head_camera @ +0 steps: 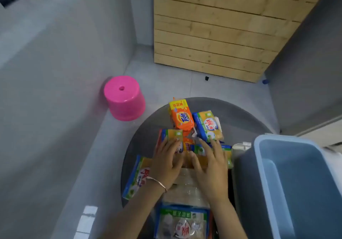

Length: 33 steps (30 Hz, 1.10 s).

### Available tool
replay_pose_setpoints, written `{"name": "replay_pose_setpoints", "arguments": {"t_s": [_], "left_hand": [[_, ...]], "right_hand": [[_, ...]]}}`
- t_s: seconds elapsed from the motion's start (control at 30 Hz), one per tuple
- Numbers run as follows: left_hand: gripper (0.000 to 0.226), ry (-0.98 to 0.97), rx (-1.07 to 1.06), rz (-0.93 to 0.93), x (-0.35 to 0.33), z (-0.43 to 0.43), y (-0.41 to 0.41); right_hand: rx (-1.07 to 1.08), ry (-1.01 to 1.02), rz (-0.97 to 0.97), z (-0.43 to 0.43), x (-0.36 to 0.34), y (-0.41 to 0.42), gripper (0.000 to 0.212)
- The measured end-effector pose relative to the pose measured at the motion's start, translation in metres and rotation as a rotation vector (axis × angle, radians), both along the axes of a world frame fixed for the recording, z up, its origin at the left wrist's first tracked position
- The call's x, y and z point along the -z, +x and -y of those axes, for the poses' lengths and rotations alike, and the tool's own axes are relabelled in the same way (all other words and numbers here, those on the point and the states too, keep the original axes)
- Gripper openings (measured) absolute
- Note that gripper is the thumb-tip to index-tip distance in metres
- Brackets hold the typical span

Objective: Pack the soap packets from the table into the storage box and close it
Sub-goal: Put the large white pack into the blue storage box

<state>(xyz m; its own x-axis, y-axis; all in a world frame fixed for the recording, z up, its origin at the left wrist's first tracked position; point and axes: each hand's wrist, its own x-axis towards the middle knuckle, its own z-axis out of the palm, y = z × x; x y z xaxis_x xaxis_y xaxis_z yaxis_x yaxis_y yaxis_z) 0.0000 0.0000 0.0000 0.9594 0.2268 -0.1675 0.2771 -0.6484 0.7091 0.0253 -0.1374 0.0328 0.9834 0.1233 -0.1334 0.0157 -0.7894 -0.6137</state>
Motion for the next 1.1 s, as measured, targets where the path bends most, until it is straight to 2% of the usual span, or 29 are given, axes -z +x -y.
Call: {"name": "replay_pose_setpoints", "arguments": {"t_s": [0.13,0.27,0.33,0.47,0.57,0.7,0.77,0.87,0.93,1.03,1.1], "left_hand": [[0.061,0.246,0.141,-0.009,0.024,0.003,0.005],[0.075,0.235,0.088,0.075,0.037,0.005,0.004],[0.072,0.215,0.075,0.083,0.036,0.004,0.007],[0.068,0.250,0.090,0.106,0.036,0.007,0.008],[0.070,0.273,0.099,0.140,0.036,0.008,0.009],[0.054,0.217,0.210,0.153,0.031,0.001,0.000],[0.064,0.213,0.349,0.149,0.023,-0.007,-0.012],[0.075,0.199,0.463,0.140,0.011,-0.014,-0.041],[0.081,0.237,0.489,0.155,0.012,-0.020,-0.051],[0.105,0.347,0.490,0.195,0.011,-0.022,-0.060],[0.118,0.395,0.449,0.201,0.008,-0.021,-0.063]], "right_hand": [[-0.120,-0.102,0.015,0.007,0.026,0.009,0.058],[-0.213,-0.190,0.083,0.010,0.053,0.004,0.064],[-0.229,-0.185,0.109,0.010,0.055,0.006,0.069],[-0.255,-0.179,0.182,0.010,0.057,0.006,0.045],[-0.262,-0.175,0.227,0.009,0.057,0.006,0.042],[-0.344,-0.161,0.204,0.013,0.052,0.004,0.042],[-0.423,-0.112,0.135,0.022,0.043,-0.001,0.045],[-0.510,0.039,-0.003,0.047,0.026,-0.020,0.058],[-0.534,0.116,-0.083,0.061,0.025,-0.025,0.075],[-0.502,0.101,-0.040,0.075,0.030,-0.034,0.109],[-0.464,0.075,0.048,0.081,0.032,-0.039,0.119]]}}
